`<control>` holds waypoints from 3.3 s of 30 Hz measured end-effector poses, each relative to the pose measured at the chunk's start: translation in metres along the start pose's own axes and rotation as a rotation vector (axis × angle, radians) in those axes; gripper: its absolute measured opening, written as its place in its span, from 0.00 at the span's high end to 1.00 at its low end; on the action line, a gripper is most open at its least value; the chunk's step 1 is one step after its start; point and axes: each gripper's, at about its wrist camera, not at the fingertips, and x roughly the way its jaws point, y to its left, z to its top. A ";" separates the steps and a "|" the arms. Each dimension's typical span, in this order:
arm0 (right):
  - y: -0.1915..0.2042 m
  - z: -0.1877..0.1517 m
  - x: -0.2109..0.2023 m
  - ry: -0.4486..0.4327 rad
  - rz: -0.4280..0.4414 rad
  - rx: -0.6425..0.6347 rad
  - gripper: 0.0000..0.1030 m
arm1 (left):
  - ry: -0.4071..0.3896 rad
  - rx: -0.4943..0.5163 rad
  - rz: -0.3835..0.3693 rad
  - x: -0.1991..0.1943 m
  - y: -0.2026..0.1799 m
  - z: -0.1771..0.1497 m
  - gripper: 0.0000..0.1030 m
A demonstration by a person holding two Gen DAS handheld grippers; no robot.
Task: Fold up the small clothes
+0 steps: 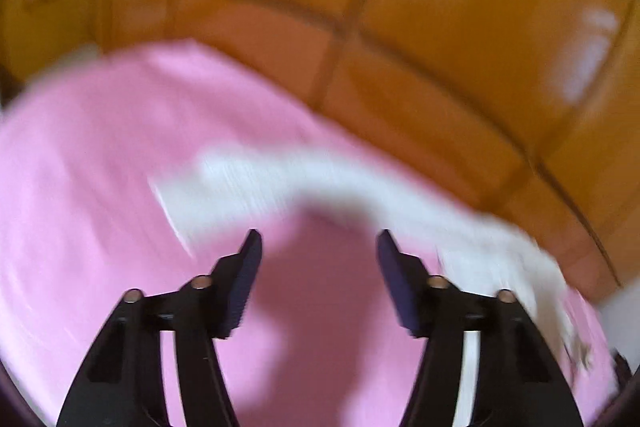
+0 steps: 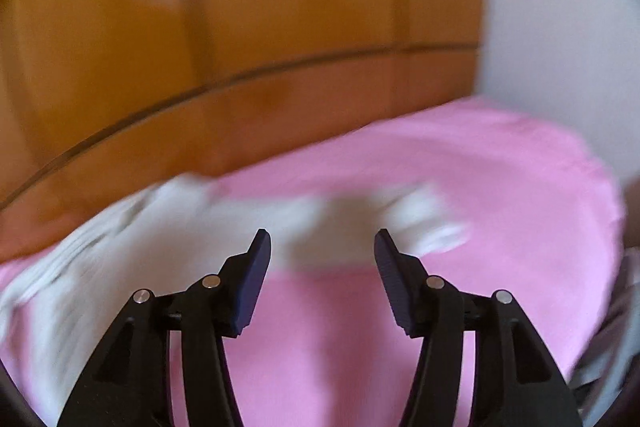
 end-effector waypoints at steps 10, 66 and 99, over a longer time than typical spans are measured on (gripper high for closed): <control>0.100 -0.175 -0.038 0.491 0.623 0.029 0.73 | 0.293 0.004 -0.459 0.022 -0.056 -0.134 0.65; 0.106 -0.178 -0.086 0.258 0.353 -0.251 0.43 | -0.032 -0.083 0.224 -0.034 0.074 -0.039 0.27; 0.409 -0.066 0.104 0.021 0.384 -0.443 0.63 | -0.133 -0.166 0.265 -0.100 0.158 0.091 0.99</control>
